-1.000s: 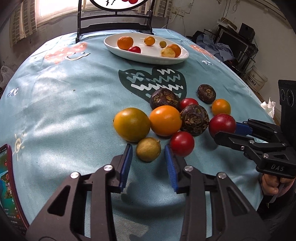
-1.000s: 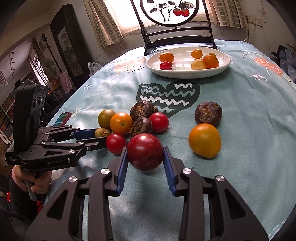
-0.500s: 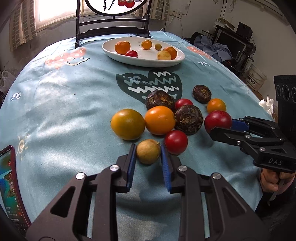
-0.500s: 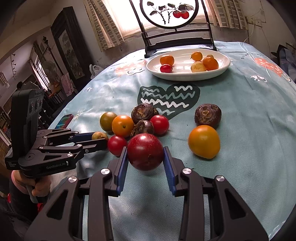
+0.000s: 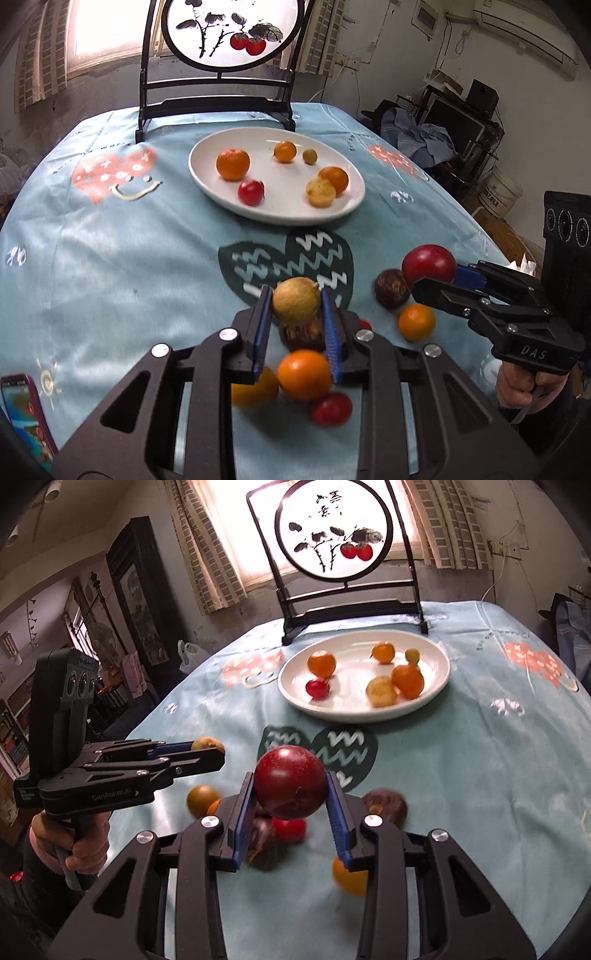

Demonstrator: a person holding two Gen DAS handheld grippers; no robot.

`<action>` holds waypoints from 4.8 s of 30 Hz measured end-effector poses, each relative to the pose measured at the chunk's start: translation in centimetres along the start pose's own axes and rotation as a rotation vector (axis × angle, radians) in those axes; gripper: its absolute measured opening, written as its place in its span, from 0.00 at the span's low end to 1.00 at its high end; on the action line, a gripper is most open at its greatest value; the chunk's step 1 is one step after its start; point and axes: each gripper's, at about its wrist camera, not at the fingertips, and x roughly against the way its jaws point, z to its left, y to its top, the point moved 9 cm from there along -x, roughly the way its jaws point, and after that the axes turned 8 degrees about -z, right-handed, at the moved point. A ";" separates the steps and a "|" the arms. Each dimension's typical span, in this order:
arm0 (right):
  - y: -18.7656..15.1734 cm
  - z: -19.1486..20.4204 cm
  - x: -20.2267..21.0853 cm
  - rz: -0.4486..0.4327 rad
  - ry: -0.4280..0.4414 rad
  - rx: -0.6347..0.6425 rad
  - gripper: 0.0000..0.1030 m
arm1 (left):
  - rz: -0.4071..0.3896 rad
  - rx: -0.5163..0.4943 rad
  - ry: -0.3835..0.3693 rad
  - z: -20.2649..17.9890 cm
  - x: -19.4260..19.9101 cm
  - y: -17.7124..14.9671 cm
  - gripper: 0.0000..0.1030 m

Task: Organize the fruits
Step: 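Carry the plum and tomato to the plate and release both, then move both open tools back toward the remaining fruits on the cloth, then grasp the large orange tomato with the right tool while the left tool grasps a red tomato, then carry both tomatoes over the plate and open both tools to release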

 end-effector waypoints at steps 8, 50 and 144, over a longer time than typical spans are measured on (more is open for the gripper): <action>5.9 -5.5 -7.9 0.004 -0.106 -0.012 0.37 | -0.006 -0.016 0.084 1.4 -8.6 7.9 0.26; -6.2 -4.8 1.2 0.127 -0.089 -0.163 0.58 | 0.008 0.020 0.166 1.6 3.1 -7.6 0.98; 0.1 -4.1 1.7 -0.053 -0.071 -0.105 0.39 | -0.039 0.000 -0.036 -2.3 1.6 -0.2 0.29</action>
